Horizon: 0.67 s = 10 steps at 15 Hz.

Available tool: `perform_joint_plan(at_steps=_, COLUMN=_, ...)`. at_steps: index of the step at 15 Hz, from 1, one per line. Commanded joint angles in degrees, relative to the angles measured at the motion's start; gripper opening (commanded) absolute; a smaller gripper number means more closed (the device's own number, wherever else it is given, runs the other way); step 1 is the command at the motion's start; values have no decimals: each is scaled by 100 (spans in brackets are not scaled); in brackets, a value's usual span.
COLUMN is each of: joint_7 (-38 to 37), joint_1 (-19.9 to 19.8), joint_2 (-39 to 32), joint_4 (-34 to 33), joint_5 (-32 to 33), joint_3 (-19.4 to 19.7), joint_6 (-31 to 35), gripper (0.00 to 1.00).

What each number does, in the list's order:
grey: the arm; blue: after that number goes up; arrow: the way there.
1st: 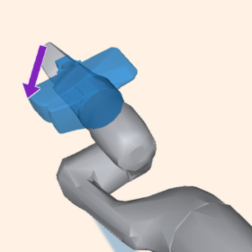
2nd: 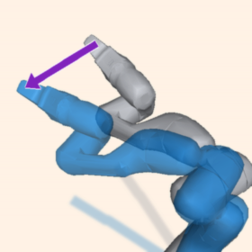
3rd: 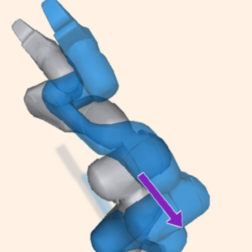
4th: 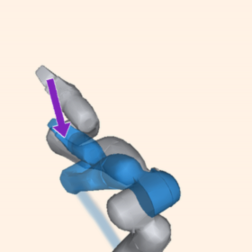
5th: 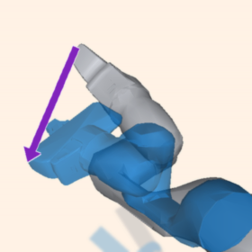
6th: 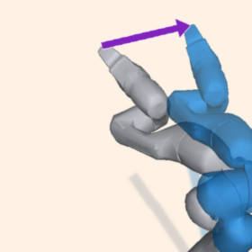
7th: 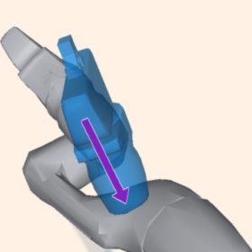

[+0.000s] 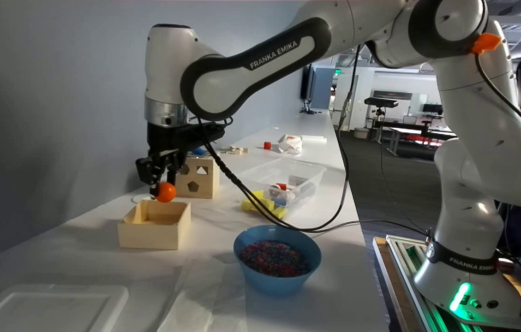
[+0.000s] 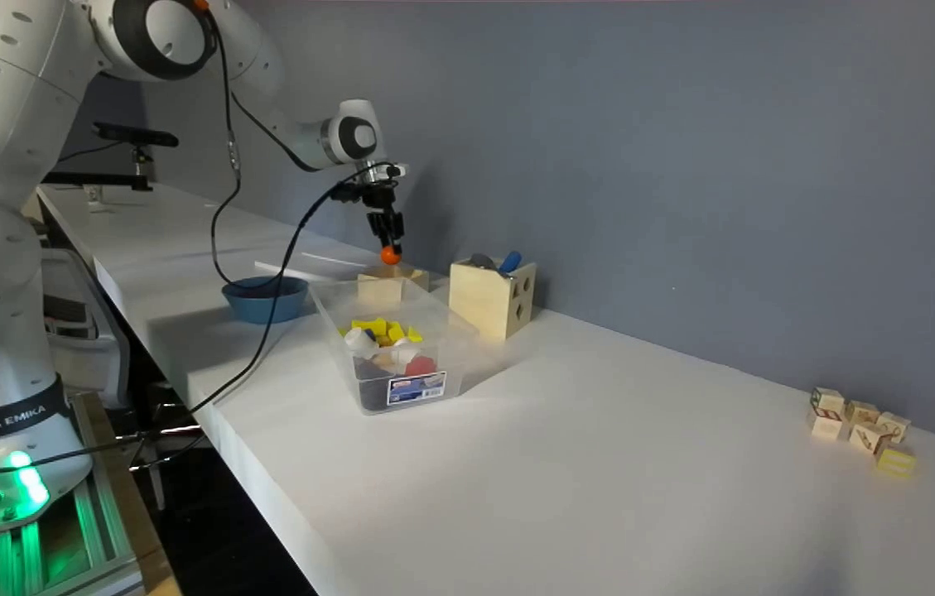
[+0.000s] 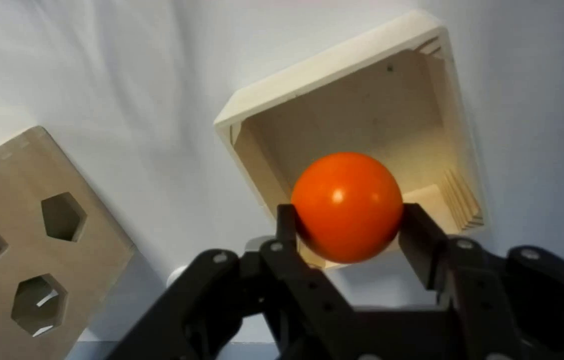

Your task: Move the small crate to the left, then put the round orange object inside it

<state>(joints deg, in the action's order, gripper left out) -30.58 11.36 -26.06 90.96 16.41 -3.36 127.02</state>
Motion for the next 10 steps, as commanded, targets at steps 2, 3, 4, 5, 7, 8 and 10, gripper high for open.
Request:
perform_joint_plan(at_steps=2, joint_7=304, joint_1=85, joint_2=-397, joint_4=-609, joint_5=-217, joint_3=134, joint_6=143, gripper=30)
perform_joint_plan(at_steps=3, joint_7=363, joint_1=93, joint_2=-468, joint_4=-693, joint_5=-230, joint_3=137, joint_6=119, gripper=30)
perform_joint_plan(at_steps=4, joint_7=405, joint_1=108, joint_2=-534, joint_4=-746, joint_5=-232, joint_3=143, joint_6=100, gripper=30)
perform_joint_plan(at_steps=5, joint_7=411, joint_1=141, joint_2=-565, joint_4=-780, joint_5=-231, joint_3=147, joint_6=67, gripper=30)
perform_joint_plan(at_steps=7, joint_7=541, joint_1=92, joint_2=-763, joint_4=-911, joint_5=-276, joint_3=160, joint_6=100, gripper=30)
perform_joint_plan(at_steps=8, joint_7=574, joint_1=94, joint_2=-829, joint_4=-965, joint_5=-298, joint_3=162, joint_6=91, gripper=30)
perform_joint_plan(at_steps=10, joint_7=641, joint_1=76, joint_2=-967, joint_4=-1052, joint_5=-343, joint_3=198, joint_6=69, gripper=30)
